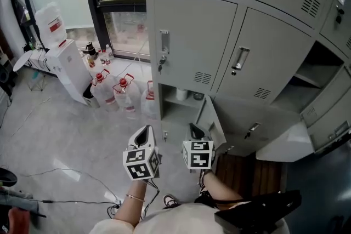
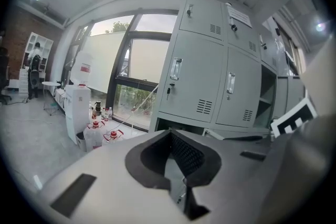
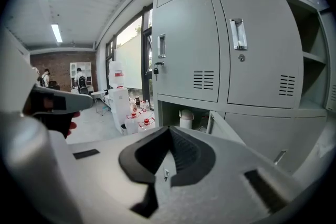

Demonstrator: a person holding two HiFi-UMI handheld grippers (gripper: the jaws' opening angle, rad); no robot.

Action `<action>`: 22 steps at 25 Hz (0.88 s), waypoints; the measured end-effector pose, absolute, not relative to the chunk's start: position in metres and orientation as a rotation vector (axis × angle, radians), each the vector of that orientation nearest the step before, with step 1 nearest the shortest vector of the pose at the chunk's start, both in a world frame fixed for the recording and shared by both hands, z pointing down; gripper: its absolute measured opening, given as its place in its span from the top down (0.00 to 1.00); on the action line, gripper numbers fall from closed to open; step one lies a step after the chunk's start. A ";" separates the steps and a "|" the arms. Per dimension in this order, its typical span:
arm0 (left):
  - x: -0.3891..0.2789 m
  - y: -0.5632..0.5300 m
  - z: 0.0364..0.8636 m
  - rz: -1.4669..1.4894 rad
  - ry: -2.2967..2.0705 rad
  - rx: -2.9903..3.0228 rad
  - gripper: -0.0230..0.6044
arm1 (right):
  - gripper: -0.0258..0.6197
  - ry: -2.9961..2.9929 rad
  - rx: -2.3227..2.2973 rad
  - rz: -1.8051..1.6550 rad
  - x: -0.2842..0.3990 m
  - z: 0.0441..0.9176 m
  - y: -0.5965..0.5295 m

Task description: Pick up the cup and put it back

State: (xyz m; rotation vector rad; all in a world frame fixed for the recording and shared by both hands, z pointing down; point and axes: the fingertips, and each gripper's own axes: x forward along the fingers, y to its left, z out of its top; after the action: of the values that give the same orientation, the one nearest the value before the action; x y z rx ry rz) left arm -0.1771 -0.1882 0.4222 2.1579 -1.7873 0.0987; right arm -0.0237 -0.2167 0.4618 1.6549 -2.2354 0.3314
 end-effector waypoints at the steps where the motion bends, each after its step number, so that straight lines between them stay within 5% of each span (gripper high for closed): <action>1: -0.176 -0.186 0.420 0.103 -1.789 2.158 0.96 | 0.97 -2.245 1.650 0.341 -0.022 0.458 -0.211; 22: -0.145 -0.184 0.410 0.140 -1.811 2.151 0.96 | 0.97 -2.270 1.553 0.417 -0.003 0.453 -0.200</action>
State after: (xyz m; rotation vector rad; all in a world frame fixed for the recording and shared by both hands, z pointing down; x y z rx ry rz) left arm -0.1449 -0.1835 0.4098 2.1507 -1.8114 0.1395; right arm -0.0028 -0.2003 0.4529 1.5527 -2.2699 0.4173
